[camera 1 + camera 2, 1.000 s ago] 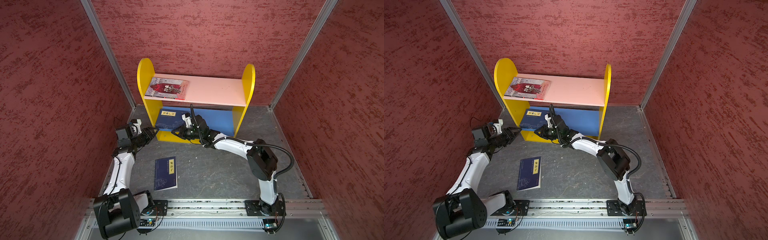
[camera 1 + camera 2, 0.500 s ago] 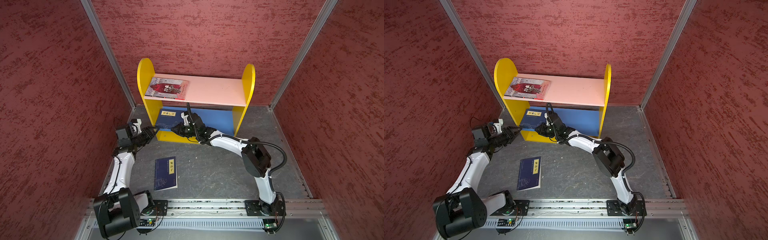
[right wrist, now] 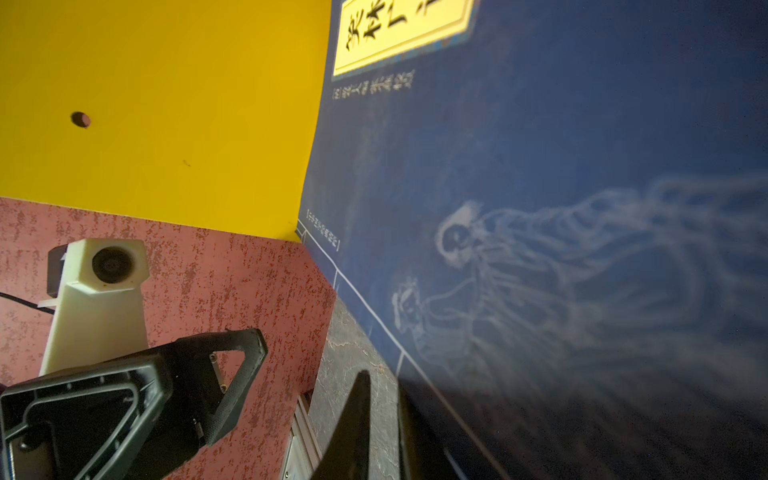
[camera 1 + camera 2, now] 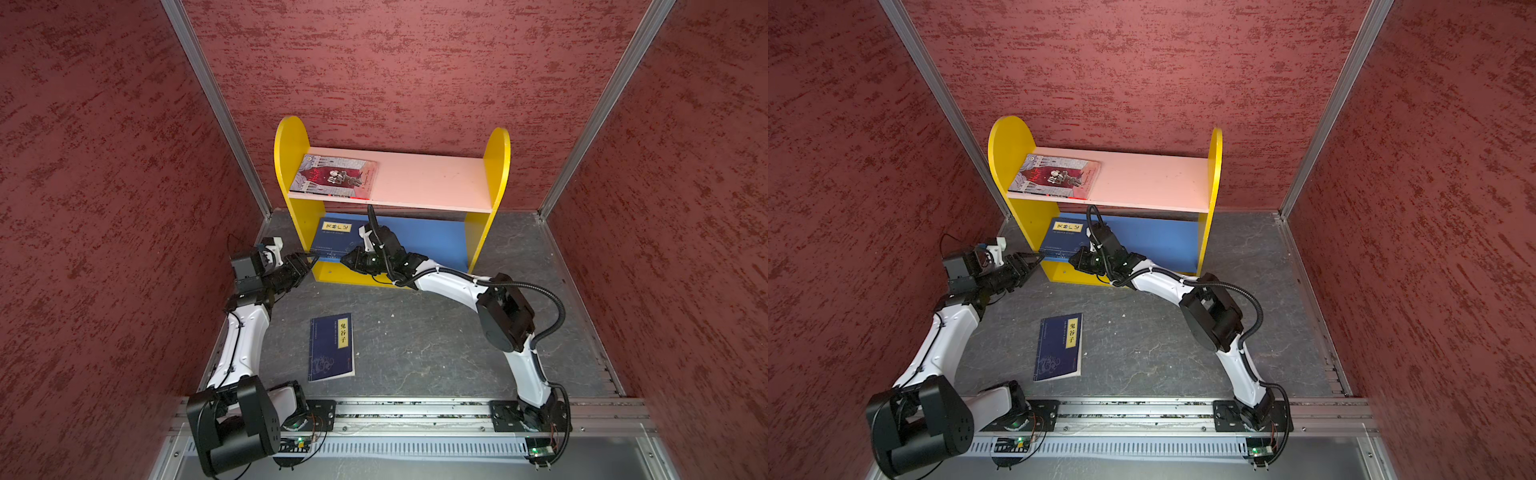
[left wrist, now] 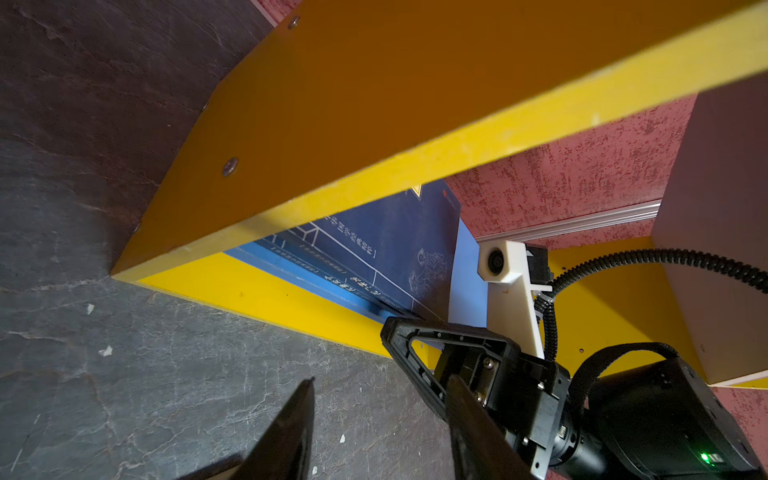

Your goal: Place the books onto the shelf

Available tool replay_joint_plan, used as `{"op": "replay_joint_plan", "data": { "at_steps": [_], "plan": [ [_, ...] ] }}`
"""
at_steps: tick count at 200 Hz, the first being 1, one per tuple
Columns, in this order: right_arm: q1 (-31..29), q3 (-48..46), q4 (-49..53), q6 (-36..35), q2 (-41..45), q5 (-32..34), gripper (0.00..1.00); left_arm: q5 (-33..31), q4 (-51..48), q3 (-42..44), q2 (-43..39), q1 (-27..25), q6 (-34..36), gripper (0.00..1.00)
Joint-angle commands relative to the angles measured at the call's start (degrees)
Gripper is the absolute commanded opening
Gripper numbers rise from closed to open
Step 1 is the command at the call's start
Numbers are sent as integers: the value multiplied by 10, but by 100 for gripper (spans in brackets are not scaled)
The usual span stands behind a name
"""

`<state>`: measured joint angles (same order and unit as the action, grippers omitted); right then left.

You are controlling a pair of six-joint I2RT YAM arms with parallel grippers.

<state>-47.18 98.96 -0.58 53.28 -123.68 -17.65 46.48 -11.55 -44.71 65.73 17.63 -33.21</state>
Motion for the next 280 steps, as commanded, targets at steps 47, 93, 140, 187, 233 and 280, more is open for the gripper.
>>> {"op": "replay_joint_plan", "data": {
  "at_steps": [47,93,140,187,233,280],
  "plan": [
    [0,55,12,-9,-25,3,17,7,17,3,6,2,-3,52],
    [0,72,17,-9,-38,-4,18,8,18,4,5,3,-3,52],
    [-1,70,15,-7,-35,-6,18,6,22,1,14,3,1,52],
    [-1,94,23,-7,-50,-10,18,7,21,4,10,6,1,52],
    [0,102,25,-5,-58,-14,18,8,21,6,10,7,-1,52],
    [-2,96,20,-9,-42,-20,19,20,6,-1,7,12,0,52]
  ]
}}
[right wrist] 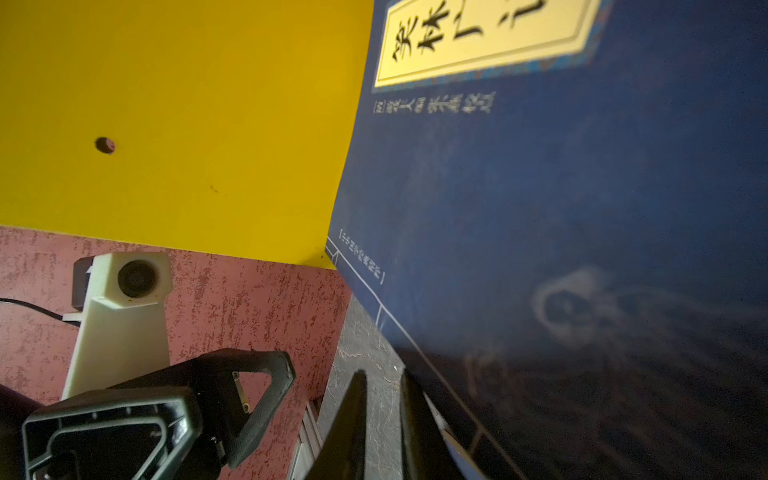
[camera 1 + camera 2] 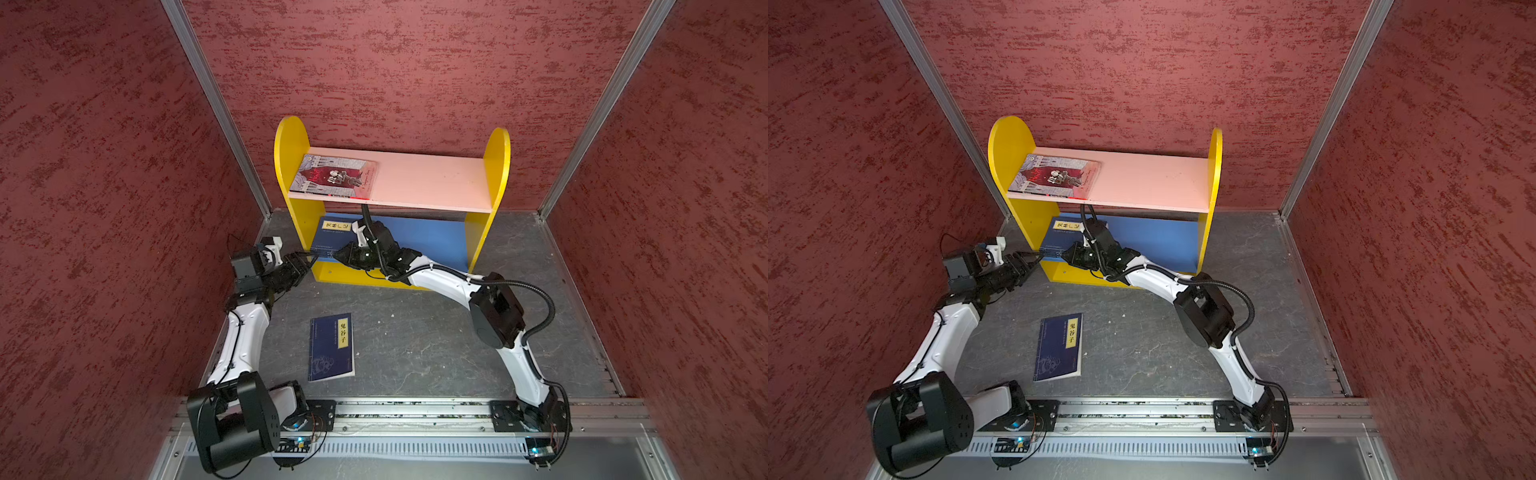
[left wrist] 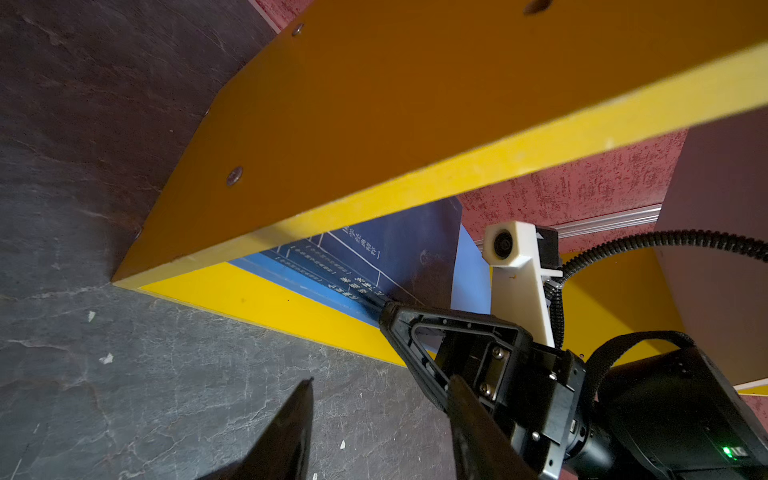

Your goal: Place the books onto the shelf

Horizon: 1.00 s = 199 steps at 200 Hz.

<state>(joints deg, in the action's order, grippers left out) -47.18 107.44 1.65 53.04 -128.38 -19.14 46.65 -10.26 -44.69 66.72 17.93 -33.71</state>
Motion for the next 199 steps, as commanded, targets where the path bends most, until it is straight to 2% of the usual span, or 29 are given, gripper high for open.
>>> {"op": "replay_joint_plan", "data": {
  "at_steps": [1,23,43,57,80,113,155,176,199],
  "plan": [
    [-2,11,-3,-7,6,-5,19,20,-9,-2,-3,9,5,52],
    [-6,-19,-14,-8,41,0,21,50,-59,-10,-10,30,4,56],
    [-10,-68,-27,-6,82,2,24,60,-162,-22,-11,62,4,66],
    [-15,-111,-42,-1,115,2,24,70,-222,-27,-8,91,14,69],
    [-24,-176,-42,-10,167,0,27,66,-298,-20,-1,127,42,75],
    [-51,-281,-13,-31,251,23,32,21,-367,-27,20,137,124,78],
    [-100,-363,95,-65,317,30,42,-15,-371,6,24,138,136,80],
    [-118,-414,92,-52,319,-5,43,-31,-364,21,18,126,138,81],
    [-130,-452,34,-27,296,-47,43,-32,-352,23,20,106,132,81]
  ]
}}
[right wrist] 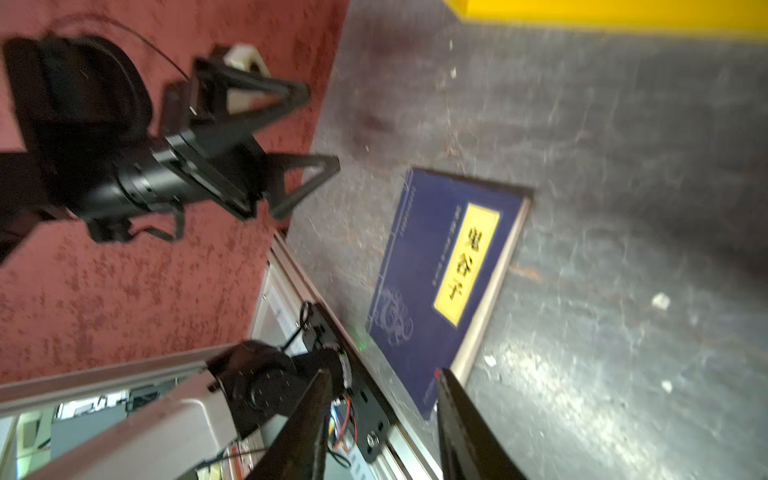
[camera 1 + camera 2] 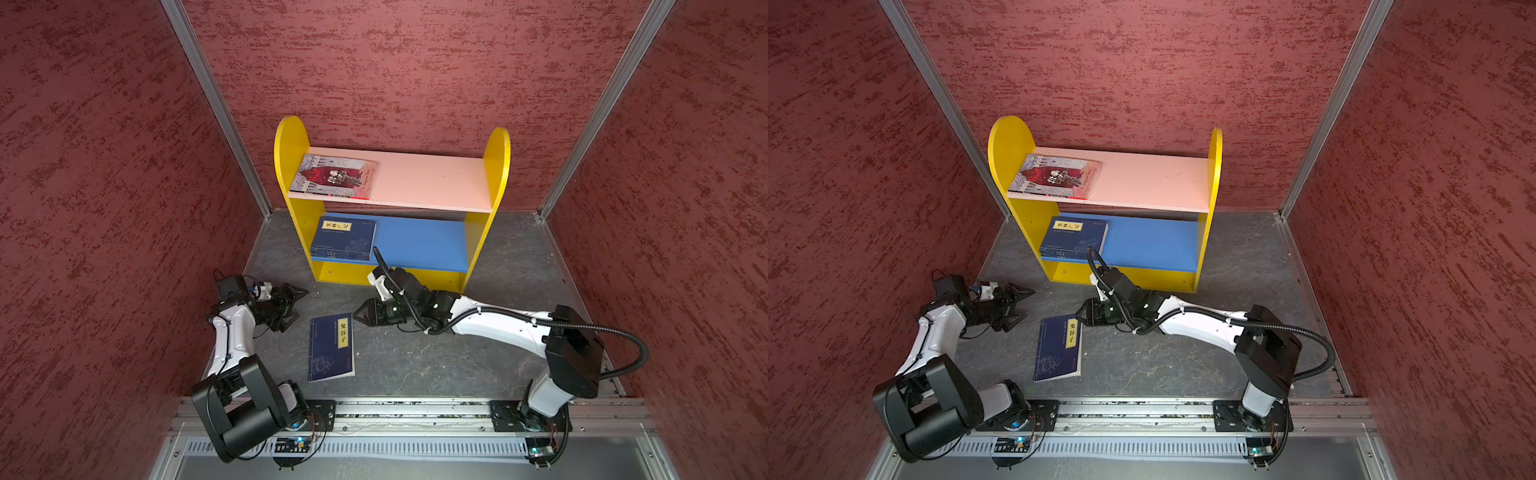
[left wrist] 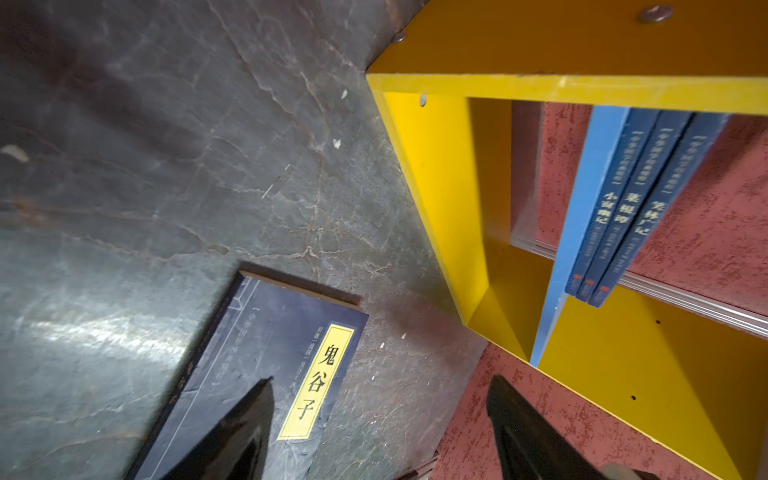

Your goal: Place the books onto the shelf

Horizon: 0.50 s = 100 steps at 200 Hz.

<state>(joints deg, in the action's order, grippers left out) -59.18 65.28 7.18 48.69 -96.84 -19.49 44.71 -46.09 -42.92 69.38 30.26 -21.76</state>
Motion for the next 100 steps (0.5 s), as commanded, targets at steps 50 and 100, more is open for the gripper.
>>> {"op": "replay_joint_plan", "data": {
  "at_steps": [50,100],
  "plan": [
    [-17,1,-61,29,-111,-88,43,-10,15,13,-29,-24,6,81],
    [-19,28,-87,39,-163,-111,42,-22,9,11,-34,-23,3,81]
  ]
}}
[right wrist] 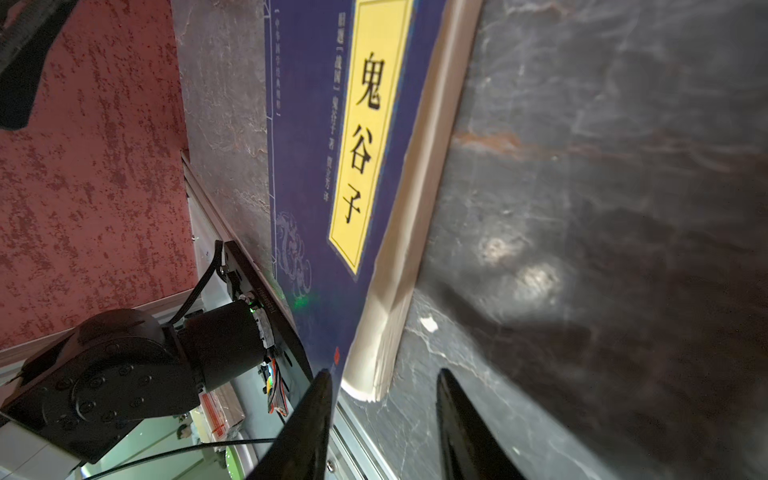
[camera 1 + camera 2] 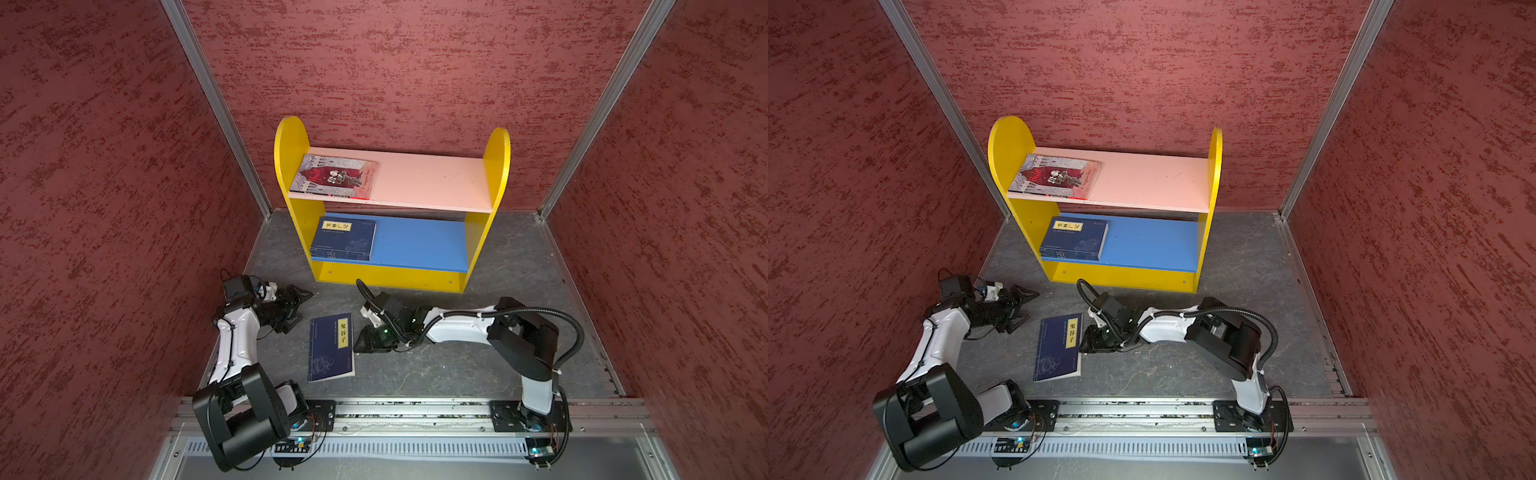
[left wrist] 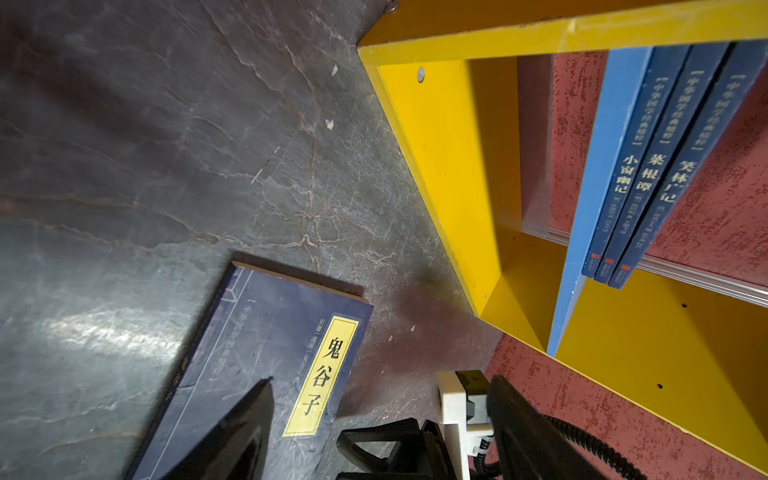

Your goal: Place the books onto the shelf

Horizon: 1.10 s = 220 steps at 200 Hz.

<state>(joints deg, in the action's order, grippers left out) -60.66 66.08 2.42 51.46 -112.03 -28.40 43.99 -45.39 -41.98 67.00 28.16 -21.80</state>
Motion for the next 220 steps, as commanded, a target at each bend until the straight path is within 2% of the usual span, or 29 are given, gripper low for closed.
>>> {"op": "replay_joint_plan", "data": {
  "at_steps": [1,32,93,123,158,220],
  "plan": [
    [-4,20,-40,11,-12,-22,41,-15,2,2,-10,-2,3,81],
    [-7,21,-73,29,-25,-24,40,-22,3,3,-17,-1,1,81],
    [-9,51,-40,19,-53,-9,33,-17,-5,-1,-20,-1,2,80],
    [-9,51,-10,9,-53,15,24,-11,-2,-1,-21,-2,1,79],
    [-8,50,15,6,-55,42,1,-6,1,-2,-15,-4,0,79],
    [1,3,-4,23,-25,66,0,12,-2,-11,-7,-25,1,78]
  ]
}}
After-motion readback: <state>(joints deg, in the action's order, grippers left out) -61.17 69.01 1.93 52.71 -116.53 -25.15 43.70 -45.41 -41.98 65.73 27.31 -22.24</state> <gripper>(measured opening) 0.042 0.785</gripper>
